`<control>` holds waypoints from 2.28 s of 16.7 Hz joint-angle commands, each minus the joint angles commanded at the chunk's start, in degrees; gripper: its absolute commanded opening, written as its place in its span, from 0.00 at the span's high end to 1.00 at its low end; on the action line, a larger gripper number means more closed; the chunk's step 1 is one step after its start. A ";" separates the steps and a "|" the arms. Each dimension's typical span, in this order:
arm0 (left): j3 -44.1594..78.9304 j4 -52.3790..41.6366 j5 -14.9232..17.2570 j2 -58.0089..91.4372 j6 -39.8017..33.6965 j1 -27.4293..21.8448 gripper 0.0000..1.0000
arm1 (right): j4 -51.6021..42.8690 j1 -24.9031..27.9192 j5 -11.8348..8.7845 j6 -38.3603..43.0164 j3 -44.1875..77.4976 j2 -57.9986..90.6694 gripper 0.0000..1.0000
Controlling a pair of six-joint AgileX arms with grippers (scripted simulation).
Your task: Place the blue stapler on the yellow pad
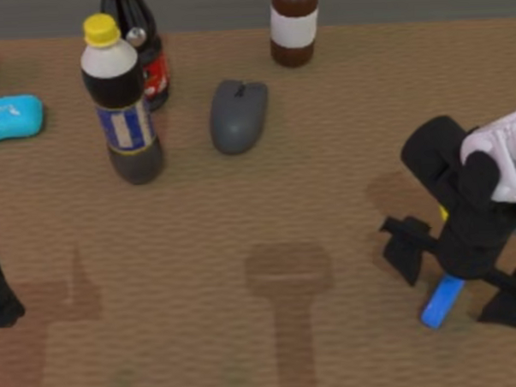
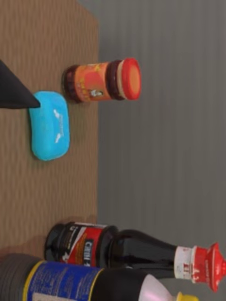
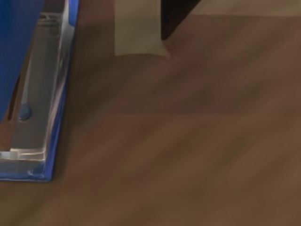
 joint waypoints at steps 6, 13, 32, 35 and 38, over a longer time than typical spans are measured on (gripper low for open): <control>0.00 0.00 0.00 0.00 0.00 0.00 0.00 | 0.00 0.00 0.00 0.00 0.00 0.00 0.98; 0.00 0.00 0.00 0.00 0.00 0.00 0.00 | 0.00 0.00 0.00 0.00 0.00 0.00 1.00; 0.00 0.00 0.00 0.00 0.00 0.00 0.00 | -23.90 0.26 0.40 -0.37 12.87 -10.89 1.00; 0.00 0.00 0.00 0.00 0.00 0.00 0.00 | -25.82 -1.90 0.38 3.67 16.87 -7.53 1.00; 0.00 0.00 0.00 0.00 0.00 0.00 0.00 | -29.32 -6.28 0.30 13.16 26.08 -1.33 1.00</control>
